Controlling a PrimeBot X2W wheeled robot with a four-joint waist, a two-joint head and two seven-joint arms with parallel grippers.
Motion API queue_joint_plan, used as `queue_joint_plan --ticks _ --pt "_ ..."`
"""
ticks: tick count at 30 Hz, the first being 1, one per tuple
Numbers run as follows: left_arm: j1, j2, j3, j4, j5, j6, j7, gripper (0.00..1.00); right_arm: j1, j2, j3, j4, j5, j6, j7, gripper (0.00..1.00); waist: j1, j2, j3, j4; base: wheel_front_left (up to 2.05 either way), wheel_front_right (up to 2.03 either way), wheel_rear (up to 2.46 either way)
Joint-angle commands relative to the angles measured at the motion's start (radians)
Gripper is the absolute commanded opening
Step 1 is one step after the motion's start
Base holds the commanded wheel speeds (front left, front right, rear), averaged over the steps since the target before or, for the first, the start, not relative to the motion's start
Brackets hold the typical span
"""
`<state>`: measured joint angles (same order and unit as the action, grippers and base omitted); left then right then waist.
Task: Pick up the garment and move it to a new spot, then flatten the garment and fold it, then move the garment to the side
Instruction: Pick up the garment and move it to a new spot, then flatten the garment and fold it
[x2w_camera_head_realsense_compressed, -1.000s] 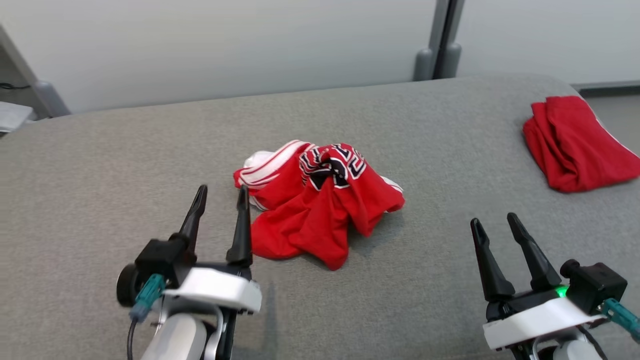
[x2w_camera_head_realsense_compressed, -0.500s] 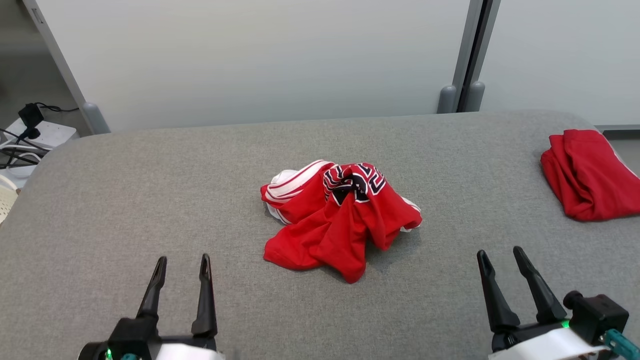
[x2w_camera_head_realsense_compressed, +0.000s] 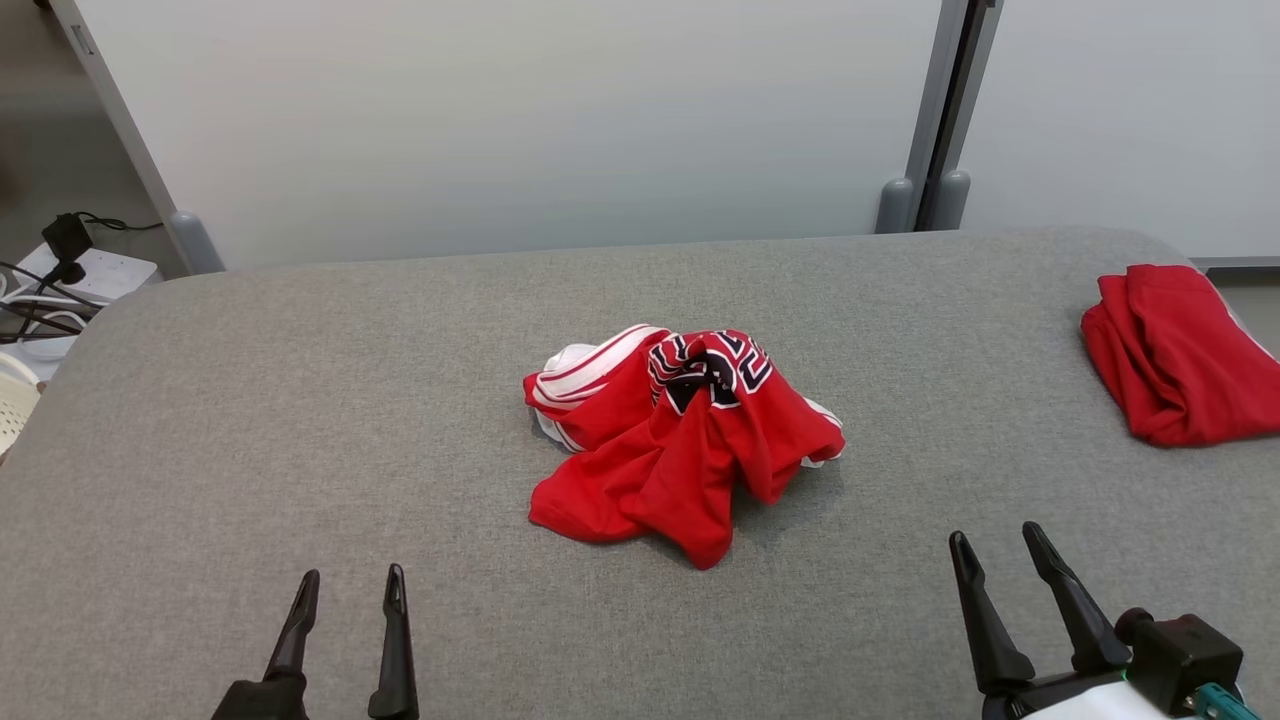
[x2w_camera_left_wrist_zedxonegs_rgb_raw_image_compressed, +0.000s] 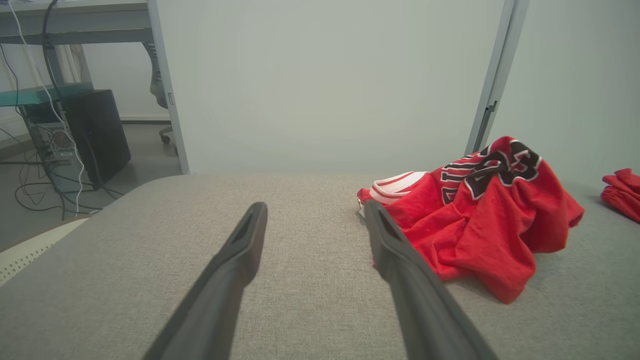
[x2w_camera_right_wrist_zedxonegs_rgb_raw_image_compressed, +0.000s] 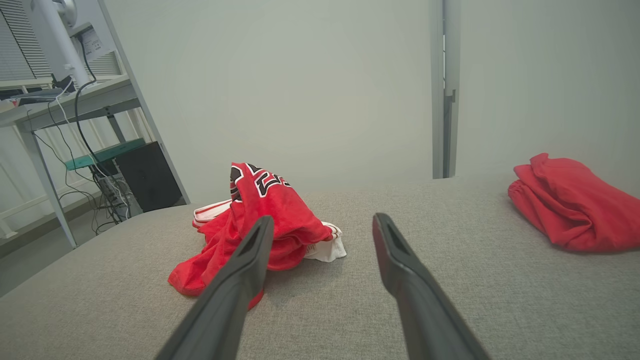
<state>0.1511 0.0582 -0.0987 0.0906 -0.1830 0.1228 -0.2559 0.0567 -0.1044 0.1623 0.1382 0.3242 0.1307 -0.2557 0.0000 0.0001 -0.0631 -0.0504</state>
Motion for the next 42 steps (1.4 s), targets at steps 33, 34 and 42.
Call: queue_joint_plan --ticks 33,34,42 --pt "-0.141 -0.008 -0.088 -0.029 -0.027 0.01 -0.006 1.0 -0.455 0.003 0.454 0.409 0.072 0.0 -0.006 1.0 0.0 -0.0001 0.15 0.209 0.0 0.0 0.0" --pt "-0.148 -0.008 -0.097 -0.031 -0.03 0.013 -0.006 1.0 -0.481 0.007 0.465 0.443 0.072 0.0 -0.006 1.0 0.0 -0.0001 0.16 0.222 0.0 0.0 0.0" --pt "-0.219 -0.008 -0.166 -0.053 -0.065 0.039 -0.006 1.0 -0.644 0.027 0.54 0.655 0.1 0.0 -0.006 1.0 0.0 -0.0001 0.24 0.311 0.0 0.0 0.0"
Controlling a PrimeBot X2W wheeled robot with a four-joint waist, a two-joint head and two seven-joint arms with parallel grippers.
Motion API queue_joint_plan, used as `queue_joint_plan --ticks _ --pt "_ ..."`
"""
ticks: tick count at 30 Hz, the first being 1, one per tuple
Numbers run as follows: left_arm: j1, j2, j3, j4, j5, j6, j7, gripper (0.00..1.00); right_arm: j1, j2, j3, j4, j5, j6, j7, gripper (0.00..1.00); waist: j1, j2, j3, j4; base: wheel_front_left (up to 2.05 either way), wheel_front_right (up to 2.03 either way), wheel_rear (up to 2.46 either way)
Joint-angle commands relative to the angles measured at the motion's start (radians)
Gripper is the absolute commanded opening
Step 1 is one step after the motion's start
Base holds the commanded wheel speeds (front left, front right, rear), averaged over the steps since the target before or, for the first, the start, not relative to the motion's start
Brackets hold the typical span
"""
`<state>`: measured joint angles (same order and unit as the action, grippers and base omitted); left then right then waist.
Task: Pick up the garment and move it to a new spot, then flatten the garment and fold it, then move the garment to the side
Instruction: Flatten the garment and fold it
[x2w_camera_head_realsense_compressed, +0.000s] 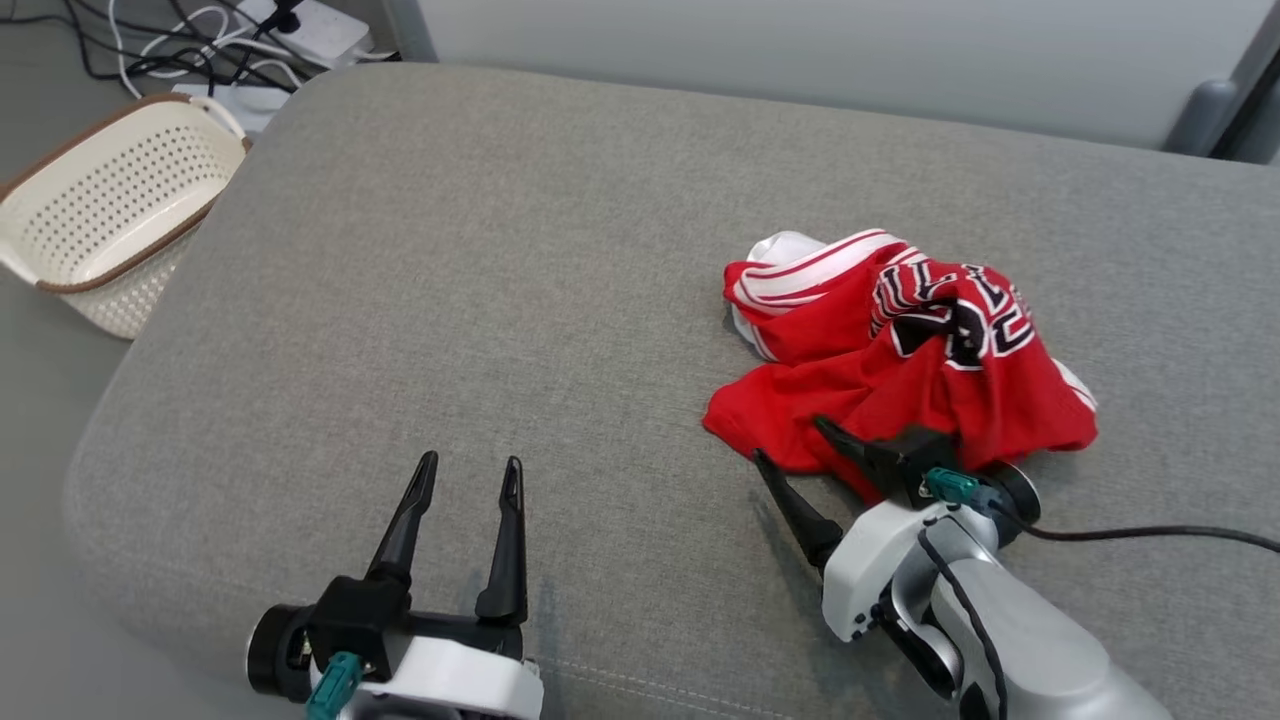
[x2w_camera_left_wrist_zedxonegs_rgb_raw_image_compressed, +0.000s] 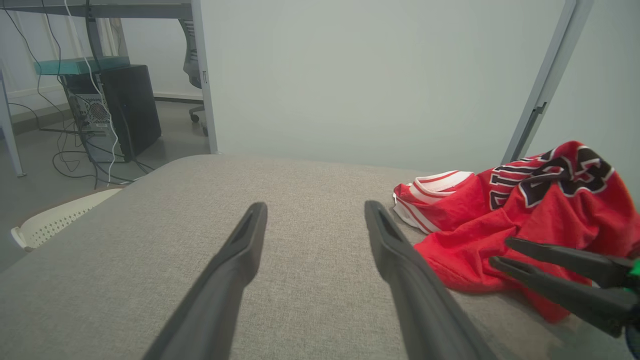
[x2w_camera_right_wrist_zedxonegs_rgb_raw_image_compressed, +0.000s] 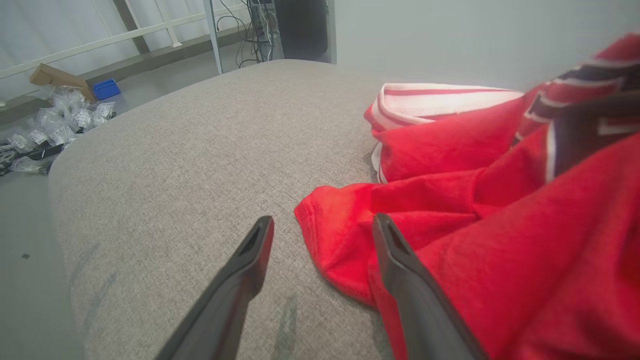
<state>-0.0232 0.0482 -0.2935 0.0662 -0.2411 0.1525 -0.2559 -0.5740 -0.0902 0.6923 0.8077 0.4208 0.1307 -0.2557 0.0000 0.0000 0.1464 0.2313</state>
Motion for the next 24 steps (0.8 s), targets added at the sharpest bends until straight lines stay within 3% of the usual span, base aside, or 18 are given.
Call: queue_joint_plan --ticks 1,8,9,10,11,19,24 --pt "-0.044 0.002 0.029 -0.029 -0.007 0.009 -0.006 1.0 -0.013 0.013 0.01 -0.015 0.003 0.0 -0.006 1.0 0.0 0.0 0.03 0.03 0.0 0.0 0.0" --pt "-0.087 0.002 -0.002 -0.041 -0.029 0.032 -0.006 1.0 -0.116 0.018 0.107 0.213 0.025 0.0 0.017 1.0 0.0 0.0 0.076 0.044 0.0 0.0 0.0" --pt "-0.09 0.002 -0.003 -0.041 -0.031 0.033 -0.006 1.0 -0.127 0.02 0.122 0.238 0.028 0.0 0.025 0.87 0.0 0.0 0.079 0.042 0.0 0.0 0.0" --pt "-0.093 0.002 -0.003 -0.04 -0.032 0.034 -0.006 1.0 -0.137 0.022 0.138 0.257 0.029 0.0 0.028 0.39 0.0 0.0 0.08 0.039 0.0 0.0 0.0" --pt "-0.096 0.002 -0.003 -0.04 -0.033 0.034 -0.006 1.0 -0.146 0.024 0.151 0.272 0.03 0.0 0.027 0.0 0.0 0.0 0.081 0.035 0.0 0.0 0.0" --pt "-0.1 0.002 0.02 -0.042 -0.02 0.03 -0.006 1.0 -0.178 0.003 0.151 0.296 0.026 0.0 -0.004 0.0 0.0 0.0 0.067 -0.022 0.0 0.0 0.0" --pt "-0.093 0.002 0.042 -0.038 -0.008 0.015 -0.006 1.0 -0.121 -0.098 -0.001 0.102 -0.024 0.0 -0.006 0.0 0.0 0.0 0.05 -0.096 0.0 0.0 0.0"
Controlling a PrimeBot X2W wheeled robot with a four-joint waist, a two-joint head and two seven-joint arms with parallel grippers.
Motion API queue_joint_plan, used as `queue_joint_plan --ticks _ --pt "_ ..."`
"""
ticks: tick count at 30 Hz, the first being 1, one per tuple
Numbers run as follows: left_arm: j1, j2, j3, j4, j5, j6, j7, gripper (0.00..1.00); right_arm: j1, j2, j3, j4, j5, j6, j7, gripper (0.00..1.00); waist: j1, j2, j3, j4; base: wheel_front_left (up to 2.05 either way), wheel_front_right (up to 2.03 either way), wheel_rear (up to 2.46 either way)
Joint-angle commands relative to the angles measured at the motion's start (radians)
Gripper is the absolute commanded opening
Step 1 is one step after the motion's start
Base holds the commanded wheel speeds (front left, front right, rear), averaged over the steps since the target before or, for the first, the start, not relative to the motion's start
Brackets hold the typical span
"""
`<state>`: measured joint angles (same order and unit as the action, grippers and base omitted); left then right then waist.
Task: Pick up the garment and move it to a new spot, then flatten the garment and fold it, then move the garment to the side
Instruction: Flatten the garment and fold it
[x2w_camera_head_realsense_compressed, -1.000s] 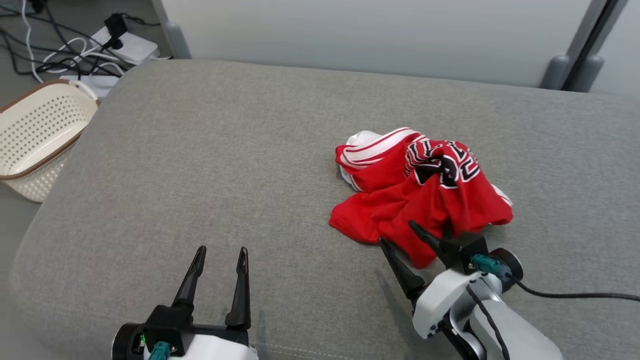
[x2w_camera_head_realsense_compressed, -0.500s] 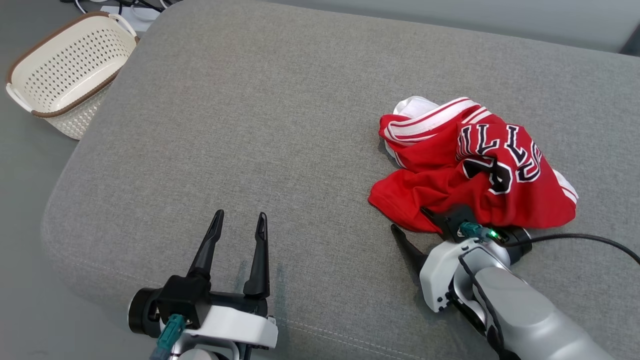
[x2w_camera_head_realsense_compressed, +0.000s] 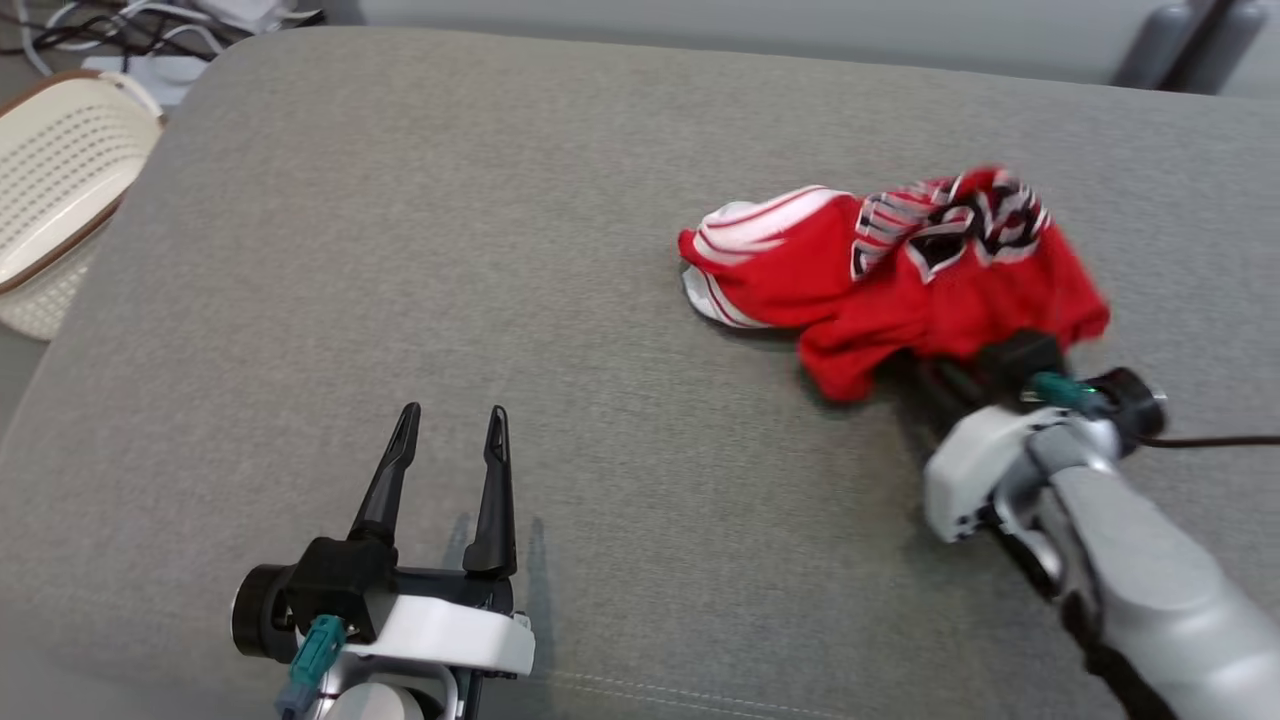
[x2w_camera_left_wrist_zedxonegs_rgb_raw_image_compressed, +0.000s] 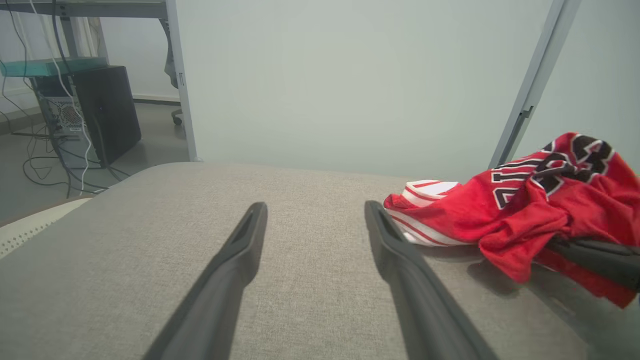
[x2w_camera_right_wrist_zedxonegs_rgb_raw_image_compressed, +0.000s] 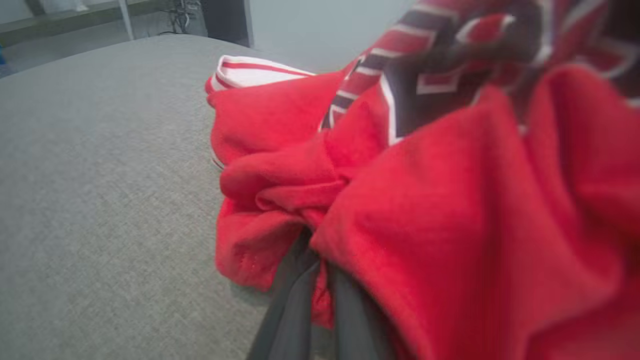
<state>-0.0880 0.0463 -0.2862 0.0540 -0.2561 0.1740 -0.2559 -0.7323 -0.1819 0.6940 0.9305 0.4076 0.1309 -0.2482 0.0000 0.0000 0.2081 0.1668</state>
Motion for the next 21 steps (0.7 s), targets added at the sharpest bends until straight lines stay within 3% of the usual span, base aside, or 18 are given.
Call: queue_joint_plan --ticks 1,3,9,16,21 --pt "-0.029 0.004 0.037 -0.023 0.01 -0.01 -0.006 1.0 0.061 -0.032 -0.046 -0.059 -0.029 0.0 -0.013 0.0 0.0 0.0 -0.015 -0.048 0.0 0.0 0.0" --pt "-0.035 0.004 0.035 -0.011 0.022 -0.033 -0.006 1.0 0.134 -0.095 -0.185 -0.155 -0.099 0.0 -0.013 0.0 0.0 0.0 -0.025 -0.095 0.0 0.0 0.0" --pt "-0.062 0.004 0.005 0.053 0.062 -0.11 -0.006 1.0 0.251 -0.143 -0.438 -0.241 -0.215 0.0 -0.013 0.0 0.0 0.0 -0.042 -0.171 0.0 0.0 0.0" --pt "-0.164 0.004 -0.045 0.172 0.094 -0.14 -0.006 1.0 0.307 -0.133 -0.708 -0.276 -0.346 0.0 -0.013 0.0 0.0 0.0 -0.021 -0.225 0.0 0.0 0.0" --pt "-0.259 0.004 -0.085 0.298 0.113 -0.137 -0.006 1.0 0.312 -0.069 -0.863 -0.3 -0.466 0.0 -0.013 0.0 0.0 0.0 0.008 -0.261 0.0 0.0 0.0"
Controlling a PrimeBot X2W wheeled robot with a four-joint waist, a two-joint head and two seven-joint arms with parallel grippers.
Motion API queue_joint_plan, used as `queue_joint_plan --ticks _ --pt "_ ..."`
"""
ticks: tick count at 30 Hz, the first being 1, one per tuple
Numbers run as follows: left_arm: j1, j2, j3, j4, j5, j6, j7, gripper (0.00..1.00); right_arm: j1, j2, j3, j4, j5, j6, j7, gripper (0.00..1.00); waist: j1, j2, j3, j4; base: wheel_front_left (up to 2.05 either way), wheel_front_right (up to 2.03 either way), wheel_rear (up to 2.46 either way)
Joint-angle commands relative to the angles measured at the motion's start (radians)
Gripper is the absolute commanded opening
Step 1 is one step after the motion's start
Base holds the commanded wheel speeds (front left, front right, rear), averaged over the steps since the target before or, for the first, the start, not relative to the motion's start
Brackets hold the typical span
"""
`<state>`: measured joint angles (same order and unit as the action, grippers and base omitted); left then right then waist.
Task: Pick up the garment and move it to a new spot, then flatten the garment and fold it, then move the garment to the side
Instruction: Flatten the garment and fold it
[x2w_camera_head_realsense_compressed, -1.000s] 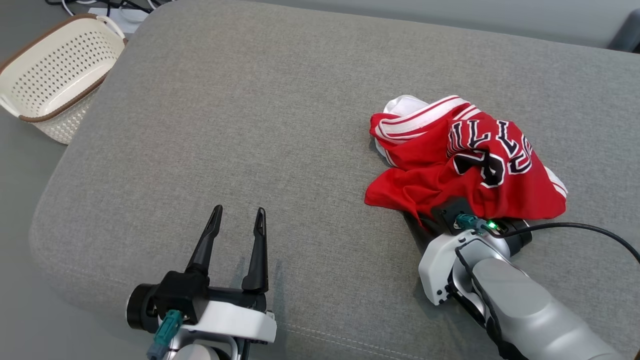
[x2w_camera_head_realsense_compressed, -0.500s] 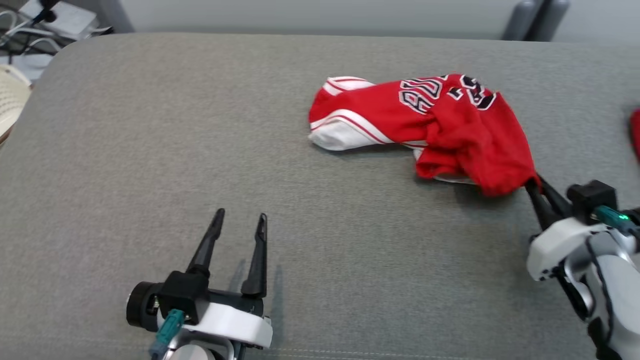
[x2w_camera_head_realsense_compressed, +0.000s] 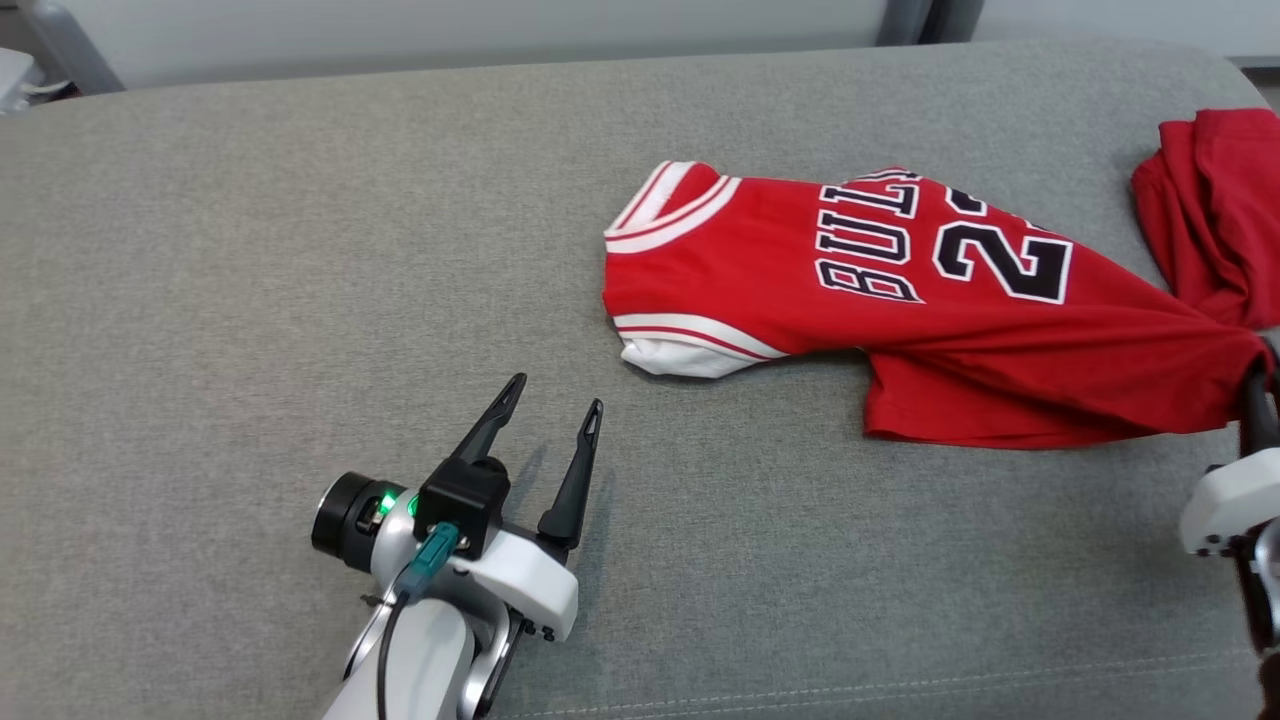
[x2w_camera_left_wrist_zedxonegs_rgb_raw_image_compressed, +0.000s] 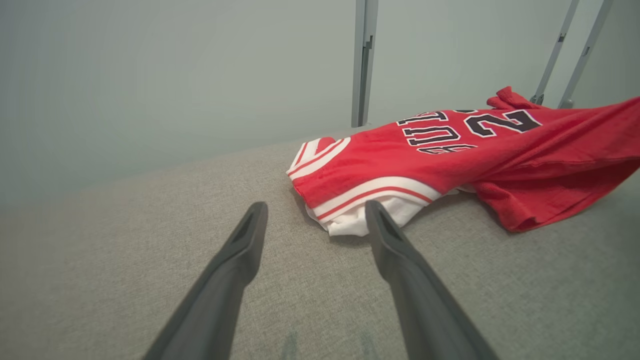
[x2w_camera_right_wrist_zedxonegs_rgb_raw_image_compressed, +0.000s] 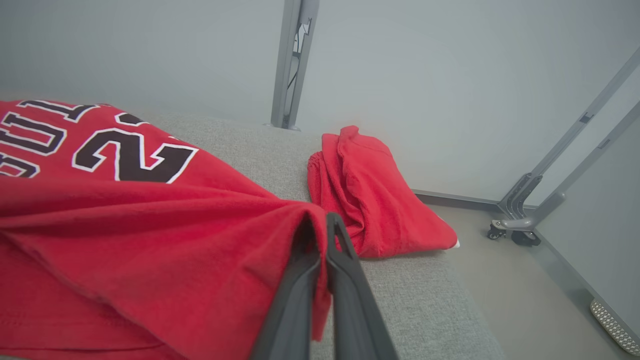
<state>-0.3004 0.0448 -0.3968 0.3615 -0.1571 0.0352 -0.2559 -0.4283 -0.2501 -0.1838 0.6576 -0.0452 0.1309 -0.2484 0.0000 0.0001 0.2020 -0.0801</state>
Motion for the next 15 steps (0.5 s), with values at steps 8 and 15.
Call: queue_joint_plan --ticks 8,15 --pt "-0.227 0.005 -0.054 0.267 0.031 -0.021 -0.006 1.0 -0.021 0.082 0.011 -0.032 -0.062 0.0 -0.013 0.0 0.0 -0.0001 0.066 -0.076 0.0 0.0 0.0" --pt "-0.331 0.005 -0.115 0.416 -0.002 -0.029 -0.006 1.0 -0.045 0.097 0.037 -0.035 -0.044 0.0 -0.013 0.0 0.0 -0.0001 0.098 -0.125 0.0 0.0 0.0"
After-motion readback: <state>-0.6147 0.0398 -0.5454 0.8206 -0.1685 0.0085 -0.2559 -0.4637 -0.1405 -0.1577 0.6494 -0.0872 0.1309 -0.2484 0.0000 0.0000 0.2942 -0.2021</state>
